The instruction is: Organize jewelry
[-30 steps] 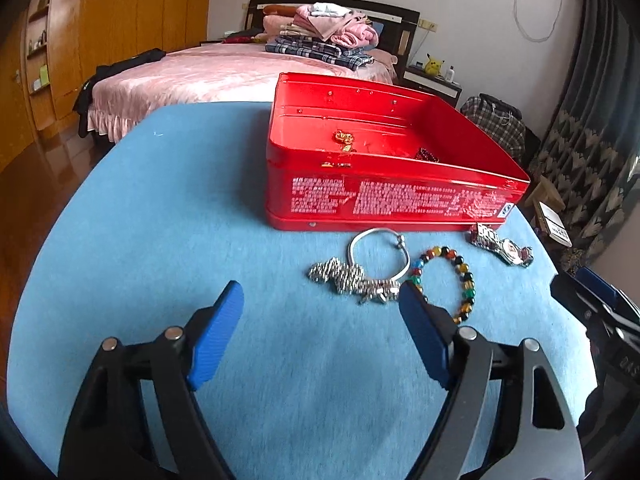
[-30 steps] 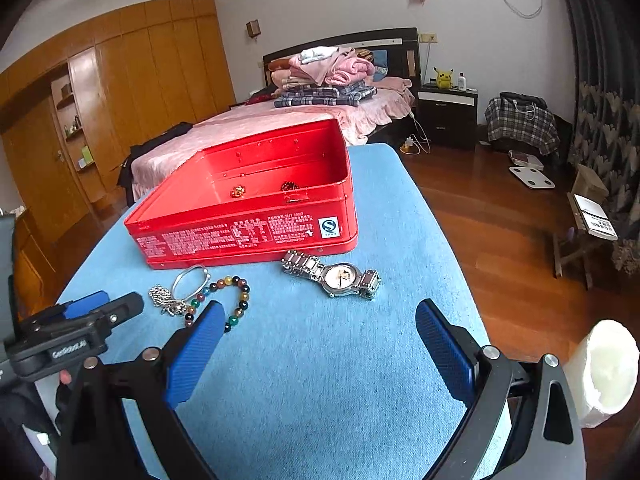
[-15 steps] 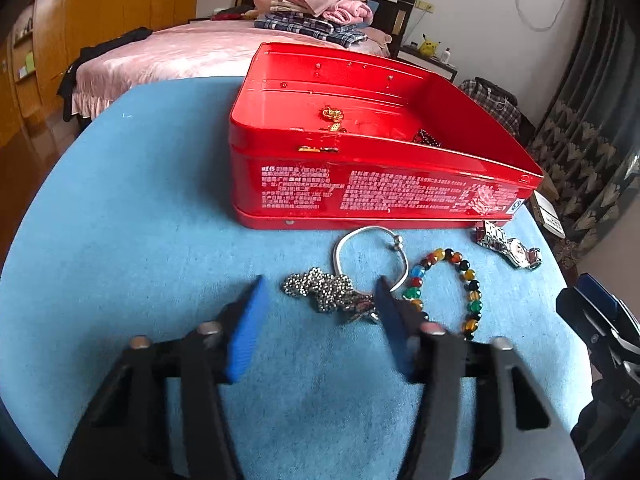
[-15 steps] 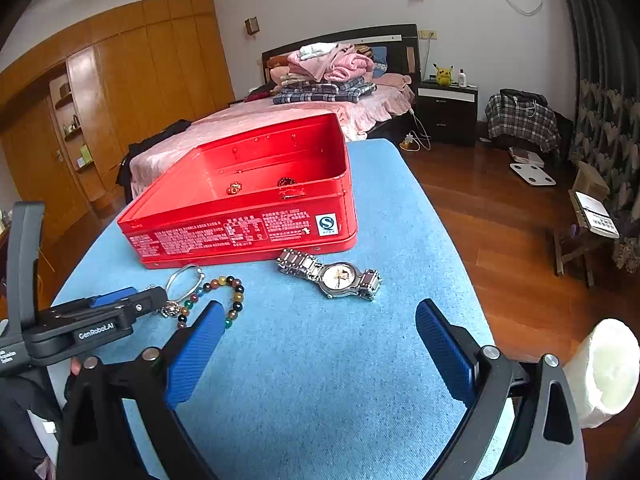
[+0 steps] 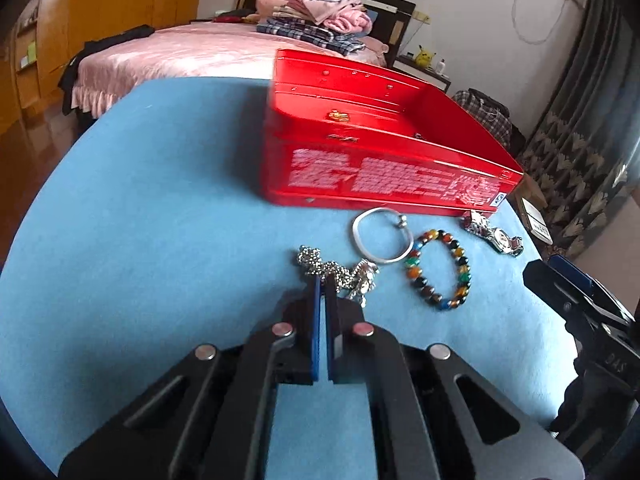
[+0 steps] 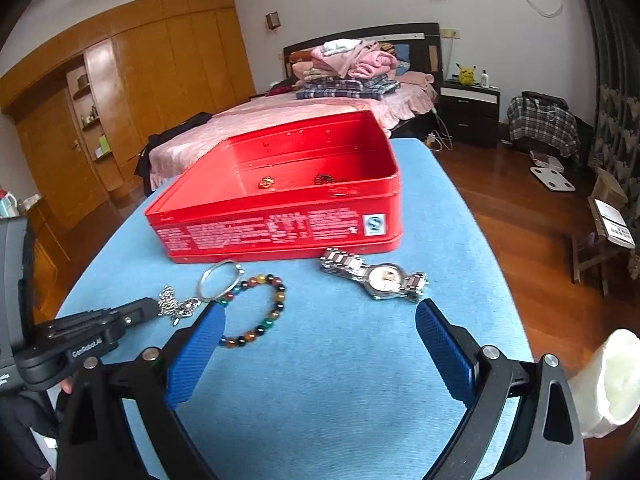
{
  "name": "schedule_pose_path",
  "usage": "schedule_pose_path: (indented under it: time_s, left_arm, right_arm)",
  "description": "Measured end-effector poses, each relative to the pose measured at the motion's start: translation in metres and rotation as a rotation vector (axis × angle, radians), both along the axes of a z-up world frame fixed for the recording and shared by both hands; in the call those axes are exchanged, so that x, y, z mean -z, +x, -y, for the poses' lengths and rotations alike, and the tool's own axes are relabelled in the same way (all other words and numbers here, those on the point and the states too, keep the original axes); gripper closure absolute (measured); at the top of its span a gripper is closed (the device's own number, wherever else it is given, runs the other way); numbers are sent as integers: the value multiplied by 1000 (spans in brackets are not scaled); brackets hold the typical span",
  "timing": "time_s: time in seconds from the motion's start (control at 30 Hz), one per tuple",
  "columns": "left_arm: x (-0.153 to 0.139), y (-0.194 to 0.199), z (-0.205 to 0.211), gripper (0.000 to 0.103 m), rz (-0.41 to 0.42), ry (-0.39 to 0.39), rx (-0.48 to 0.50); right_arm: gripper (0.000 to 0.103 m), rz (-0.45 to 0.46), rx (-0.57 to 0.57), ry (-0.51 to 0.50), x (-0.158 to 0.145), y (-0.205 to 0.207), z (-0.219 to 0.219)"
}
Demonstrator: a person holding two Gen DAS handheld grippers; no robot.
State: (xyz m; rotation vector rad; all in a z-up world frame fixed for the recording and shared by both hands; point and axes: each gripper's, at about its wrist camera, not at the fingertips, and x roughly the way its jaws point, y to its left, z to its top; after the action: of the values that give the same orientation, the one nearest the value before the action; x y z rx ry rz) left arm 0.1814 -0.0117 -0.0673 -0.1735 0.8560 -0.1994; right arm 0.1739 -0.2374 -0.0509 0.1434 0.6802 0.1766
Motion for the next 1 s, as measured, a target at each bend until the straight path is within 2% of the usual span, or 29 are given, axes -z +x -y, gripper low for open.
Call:
schedule_pose_path:
  time_s: [0.2, 0.23, 0.27, 0.3, 0.33, 0.43, 0.5, 0.57, 0.6, 0.67, 0.93, 1.0]
  left_arm:
    - [-9, -10, -4, 100, -2, 5, 23]
    - [-9, -10, -3, 93, -2, 5, 25]
    - [-9, -10, -3, 73, 3, 11, 24]
    - [-9, -10, -2, 64, 12, 23, 19]
    - [-9, -9, -2, 57, 16, 31, 19]
    - [-3, -6, 4, 50, -1, 57, 41]
    - [4, -3, 7, 50, -16, 66, 47]
    - [7, -3, 10, 55, 0, 91, 47]
    - [8, -3, 12, 60, 4, 116, 44]
    - [8, -3, 13, 82, 10, 134, 37]
    - [9, -7, 1, 85, 15, 30, -5]
    - [8, -8, -1, 86, 20, 26, -10]
  right_arm:
    - [9, -7, -16, -7, -1, 0, -8]
    - [9, -8, -17, -6, -1, 0, -9]
    - [9, -9, -18, -5, -1, 0, -9]
    - [9, -10, -19, -6, -1, 0, -10]
    - [9, -9, -21, -8, -1, -1, -10]
    - [9, -6, -19, -8, -2, -1, -10]
    - [9, -8, -16, -5, -2, -1, -10]
    - [9, -9, -17, -6, -2, 0, -10]
    - [9, -9, -17, -6, -2, 0, -10]
    - [9, -10, -17, -2, -2, 1, -10]
    - [10, -48, -69, -25, 5, 10, -28]
    - [16, -59, -86, -38, 9, 11, -36]
